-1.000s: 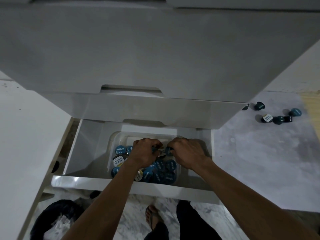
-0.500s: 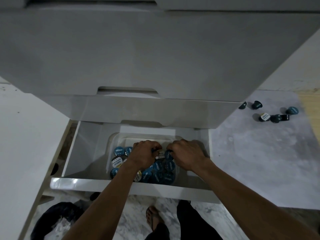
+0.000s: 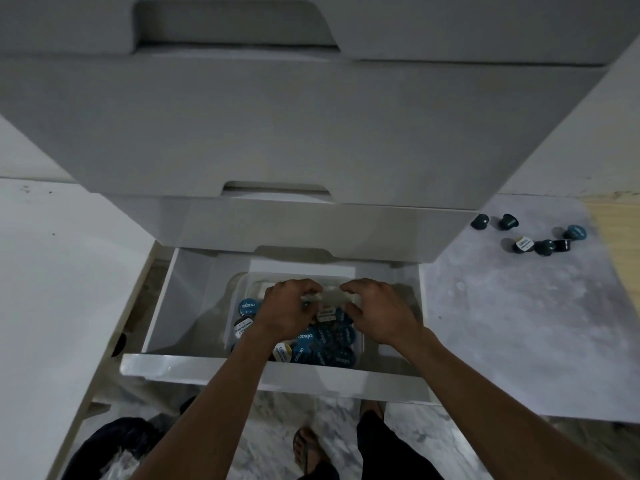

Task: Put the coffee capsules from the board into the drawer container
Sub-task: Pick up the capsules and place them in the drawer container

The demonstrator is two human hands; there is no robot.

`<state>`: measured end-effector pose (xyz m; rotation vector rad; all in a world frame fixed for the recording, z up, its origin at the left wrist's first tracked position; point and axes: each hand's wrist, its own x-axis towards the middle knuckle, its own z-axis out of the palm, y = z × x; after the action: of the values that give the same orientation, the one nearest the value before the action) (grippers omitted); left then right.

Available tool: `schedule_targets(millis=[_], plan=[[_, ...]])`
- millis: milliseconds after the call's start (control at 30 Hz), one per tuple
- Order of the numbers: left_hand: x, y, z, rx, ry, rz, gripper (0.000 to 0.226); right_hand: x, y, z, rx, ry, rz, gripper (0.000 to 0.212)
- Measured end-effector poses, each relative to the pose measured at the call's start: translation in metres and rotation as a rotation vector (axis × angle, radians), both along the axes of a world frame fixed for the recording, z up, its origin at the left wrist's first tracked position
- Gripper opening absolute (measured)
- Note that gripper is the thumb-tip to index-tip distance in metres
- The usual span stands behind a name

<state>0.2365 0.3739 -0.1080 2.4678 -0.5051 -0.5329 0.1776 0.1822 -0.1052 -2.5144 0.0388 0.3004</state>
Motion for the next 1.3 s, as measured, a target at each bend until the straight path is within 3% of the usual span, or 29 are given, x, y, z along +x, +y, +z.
schedule_targets(millis=[333, 633, 833, 1067, 1300], plan=[[-0.026, 0.003, 0.026, -0.275, -0.058, 0.045, 0.035, -0.041, 0.012, 0.039, 0.206, -0.165, -0.289, 0.041], [-0.071, -0.102, 0.073, -0.501, -0.093, -0.024, 0.021, -0.101, -0.072, 0.093, 0.303, -0.340, -0.497, 0.031], [-0.088, -0.220, 0.078, -0.487, -0.060, -0.132, 0.017, -0.122, -0.195, 0.091, 0.280, -0.343, -0.632, 0.024], [-0.089, -0.344, 0.024, -0.317, -0.032, -0.061, 0.023, -0.122, -0.345, 0.028, 0.198, -0.196, -0.721, 0.024], [-0.059, -0.417, -0.028, -0.198, -0.080, -0.005, 0.038, -0.068, -0.396, -0.020, -0.060, -0.140, -0.501, 0.039]])
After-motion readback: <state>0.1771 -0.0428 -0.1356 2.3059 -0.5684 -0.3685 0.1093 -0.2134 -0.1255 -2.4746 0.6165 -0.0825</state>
